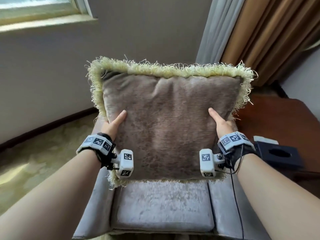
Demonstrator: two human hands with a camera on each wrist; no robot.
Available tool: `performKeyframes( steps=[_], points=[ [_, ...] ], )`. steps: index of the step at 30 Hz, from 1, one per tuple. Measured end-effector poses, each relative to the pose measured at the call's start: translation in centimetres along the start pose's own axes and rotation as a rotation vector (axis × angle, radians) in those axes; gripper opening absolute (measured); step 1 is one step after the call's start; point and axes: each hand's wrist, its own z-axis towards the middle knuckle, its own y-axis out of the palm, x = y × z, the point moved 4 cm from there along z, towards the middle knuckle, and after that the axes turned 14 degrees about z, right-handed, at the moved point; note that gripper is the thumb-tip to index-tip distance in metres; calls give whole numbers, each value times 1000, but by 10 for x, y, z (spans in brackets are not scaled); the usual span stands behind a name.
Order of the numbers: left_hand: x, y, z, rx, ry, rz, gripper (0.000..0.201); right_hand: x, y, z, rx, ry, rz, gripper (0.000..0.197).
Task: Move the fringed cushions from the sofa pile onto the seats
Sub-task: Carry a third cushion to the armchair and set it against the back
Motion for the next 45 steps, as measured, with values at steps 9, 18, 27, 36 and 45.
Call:
performKeyframes(
  steps=[9, 18, 27, 36, 45],
  points=[
    [-77, 69, 92, -18, -126, 9, 141, 94, 14, 104, 48, 124, -78, 84],
    [-96, 111, 148, 31, -183, 80, 100, 147, 41, 179, 16, 156, -148, 87],
    [-119, 137, 203, 52, -192, 128, 137, 186, 50, 230, 46, 187, -218, 100],
    [-124, 158, 218, 80, -172, 180, 95, 203, 47, 252, 86, 180, -132, 84],
    [-117, 158, 229, 164, -152, 233, 87, 191, 65, 265, -13, 132, -132, 88]
  ],
)
